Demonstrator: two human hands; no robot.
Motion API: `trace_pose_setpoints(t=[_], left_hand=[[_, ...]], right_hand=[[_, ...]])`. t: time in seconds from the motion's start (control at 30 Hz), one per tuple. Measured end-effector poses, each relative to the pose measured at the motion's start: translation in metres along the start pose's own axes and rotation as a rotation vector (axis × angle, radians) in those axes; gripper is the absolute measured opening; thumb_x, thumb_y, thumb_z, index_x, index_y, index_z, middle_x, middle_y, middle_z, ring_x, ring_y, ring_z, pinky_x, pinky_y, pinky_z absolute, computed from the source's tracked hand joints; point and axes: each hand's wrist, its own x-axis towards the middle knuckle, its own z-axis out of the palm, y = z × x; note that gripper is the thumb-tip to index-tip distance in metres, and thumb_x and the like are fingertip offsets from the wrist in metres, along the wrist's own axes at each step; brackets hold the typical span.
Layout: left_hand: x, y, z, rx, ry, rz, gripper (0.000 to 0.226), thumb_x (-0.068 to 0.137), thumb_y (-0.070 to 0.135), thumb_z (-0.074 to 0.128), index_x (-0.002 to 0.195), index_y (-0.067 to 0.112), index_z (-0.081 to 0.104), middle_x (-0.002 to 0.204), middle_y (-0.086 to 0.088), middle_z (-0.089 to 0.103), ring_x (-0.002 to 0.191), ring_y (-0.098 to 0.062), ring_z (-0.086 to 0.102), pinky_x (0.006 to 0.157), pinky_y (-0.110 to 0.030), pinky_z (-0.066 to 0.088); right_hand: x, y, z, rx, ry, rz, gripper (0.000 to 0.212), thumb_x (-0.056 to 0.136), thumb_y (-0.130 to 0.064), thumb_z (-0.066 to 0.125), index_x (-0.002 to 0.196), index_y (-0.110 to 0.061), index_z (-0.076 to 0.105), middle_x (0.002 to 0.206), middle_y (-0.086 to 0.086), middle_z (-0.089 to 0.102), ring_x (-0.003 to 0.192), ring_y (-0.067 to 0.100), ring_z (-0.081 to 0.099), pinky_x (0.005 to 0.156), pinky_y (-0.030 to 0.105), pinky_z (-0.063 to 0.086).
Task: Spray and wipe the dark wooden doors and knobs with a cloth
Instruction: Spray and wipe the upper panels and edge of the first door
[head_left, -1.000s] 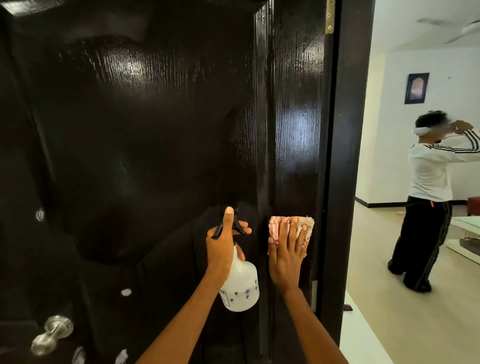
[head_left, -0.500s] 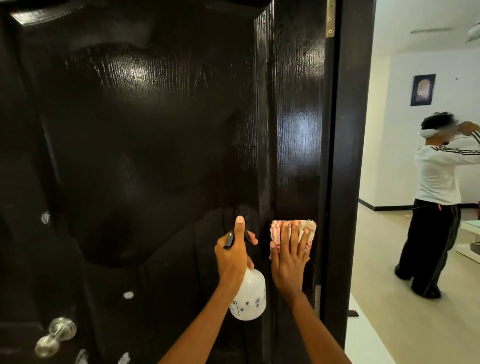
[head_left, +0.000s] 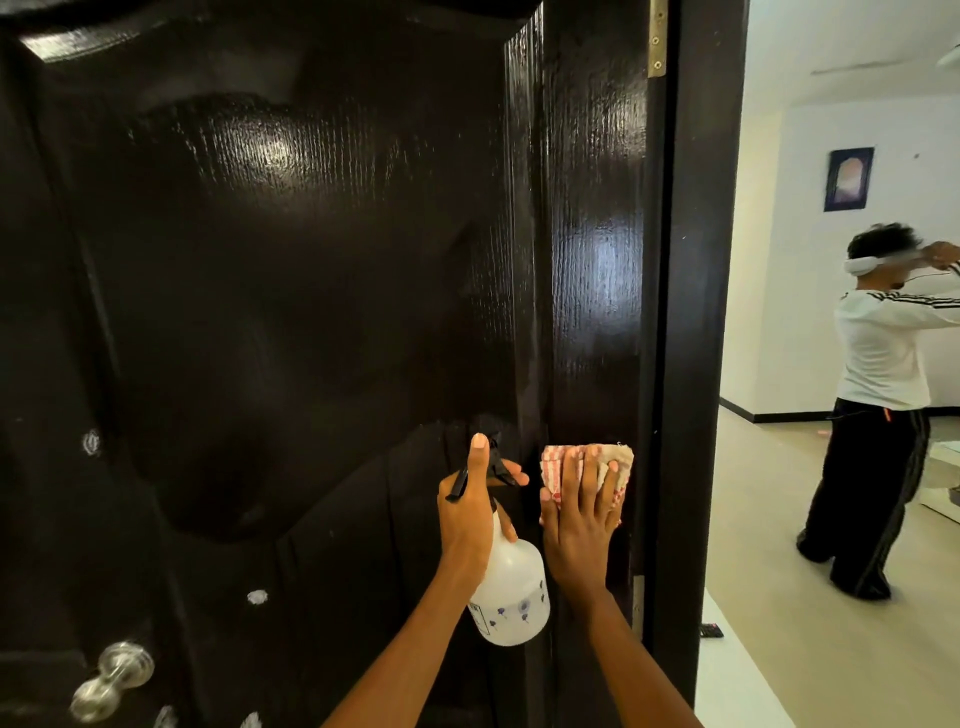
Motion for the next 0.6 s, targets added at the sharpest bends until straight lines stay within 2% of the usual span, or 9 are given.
trace_pose_setpoints(t=[0.13,0.3,0.47,0.6], left_hand=[[0.002,0.001,0.000,-0.022,0.039,-0.044,0.073,0.090,0.070,0.044,0.075,0.001,0.064,0.062,-0.012,0.064,0.040,-0.020,0.050,0.039,-0.028,0.043],[0.004,0.001,-0.003,0.021,0.026,-0.010,0.070,0.097,0.063,0.041,0.087,0.001,0.073,0.082,-0.007,0.079,0.036,-0.019,0.051,0.043,-0.028,0.046],[0.008,0.003,-0.001,0.019,0.057,-0.035,0.072,0.090,0.068,0.045,0.076,0.000,0.065,0.062,-0.011,0.065,0.038,-0.019,0.050,0.038,-0.026,0.043],[0.013,0.005,0.000,0.071,0.028,-0.005,0.068,0.100,0.060,0.041,0.088,0.001,0.073,0.080,-0.007,0.078,0.037,-0.018,0.053,0.042,-0.027,0.046]], right_hand=[[0.000,0.001,0.001,0.001,-0.005,-0.007,0.067,0.105,-0.054,0.023,0.161,-0.035,-0.007,0.170,-0.003,-0.009,0.156,0.030,-0.010,0.119,0.062,0.002],[-0.004,0.002,0.002,0.006,0.004,-0.007,0.065,0.105,-0.057,0.019,0.161,-0.037,-0.006,0.170,-0.005,-0.009,0.156,0.029,-0.009,0.119,0.061,0.003],[-0.001,0.003,0.004,0.005,0.020,-0.008,0.066,0.105,-0.056,0.022,0.161,-0.036,-0.005,0.170,-0.004,-0.008,0.156,0.029,-0.009,0.118,0.063,0.004],[0.000,0.003,0.005,-0.003,0.018,-0.015,0.065,0.105,-0.058,0.019,0.162,-0.035,-0.004,0.170,-0.004,-0.009,0.156,0.030,-0.009,0.119,0.063,0.005]])
